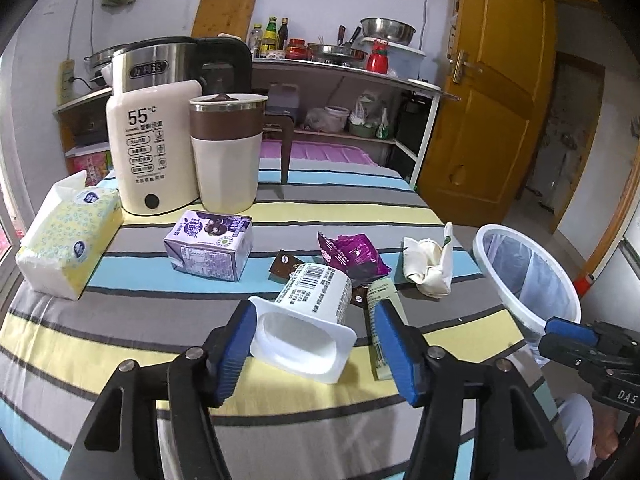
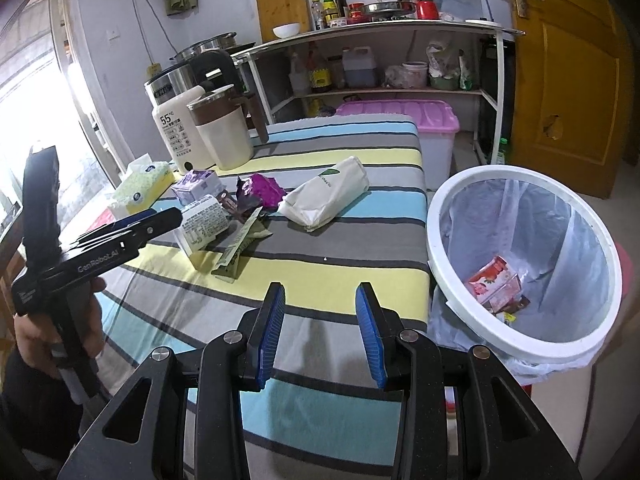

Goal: Collect trash
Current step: 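Grasp the white yogurt cup with the left gripper while the right gripper grasps the paper strip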

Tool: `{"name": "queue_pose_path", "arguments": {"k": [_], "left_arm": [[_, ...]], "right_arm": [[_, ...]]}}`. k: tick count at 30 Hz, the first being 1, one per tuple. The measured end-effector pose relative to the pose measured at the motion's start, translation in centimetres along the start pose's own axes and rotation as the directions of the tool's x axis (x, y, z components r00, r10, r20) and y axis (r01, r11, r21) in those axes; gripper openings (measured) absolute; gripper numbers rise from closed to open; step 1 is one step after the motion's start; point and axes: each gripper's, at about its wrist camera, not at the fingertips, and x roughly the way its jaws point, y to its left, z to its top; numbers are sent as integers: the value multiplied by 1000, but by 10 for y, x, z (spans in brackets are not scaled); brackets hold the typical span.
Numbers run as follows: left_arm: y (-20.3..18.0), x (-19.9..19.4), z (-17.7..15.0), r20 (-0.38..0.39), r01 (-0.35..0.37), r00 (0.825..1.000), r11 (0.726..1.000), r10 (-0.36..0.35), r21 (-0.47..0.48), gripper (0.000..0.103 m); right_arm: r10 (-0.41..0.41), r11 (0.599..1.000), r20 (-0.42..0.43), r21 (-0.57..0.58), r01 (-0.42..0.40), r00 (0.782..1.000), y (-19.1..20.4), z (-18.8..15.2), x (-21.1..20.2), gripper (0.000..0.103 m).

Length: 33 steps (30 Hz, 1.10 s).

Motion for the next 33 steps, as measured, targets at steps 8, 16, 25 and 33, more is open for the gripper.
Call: {"name": "queue_pose_path", "arguments": {"k": [8,16,25,33], "left_arm": [[6,22,-1,-47,16,999,1000,-16,-1,68],[19,36,-4,-91,17,996,998,-22,-56,68],[34,36,5,-57,74,995,997,-76,-32,72],[39,48,8,-83,139,986,989,-143,-52,74]], "right_arm": [[3,1000,-19,-9,-4,1000,4,3,13,38],[6,1000,-40,-24,-7,999,10,6,24,38],[11,999,-50,-35,-13,999,15,8,32,38],[11,999,-57,-41,-13,998,18,9,36,38]]}}
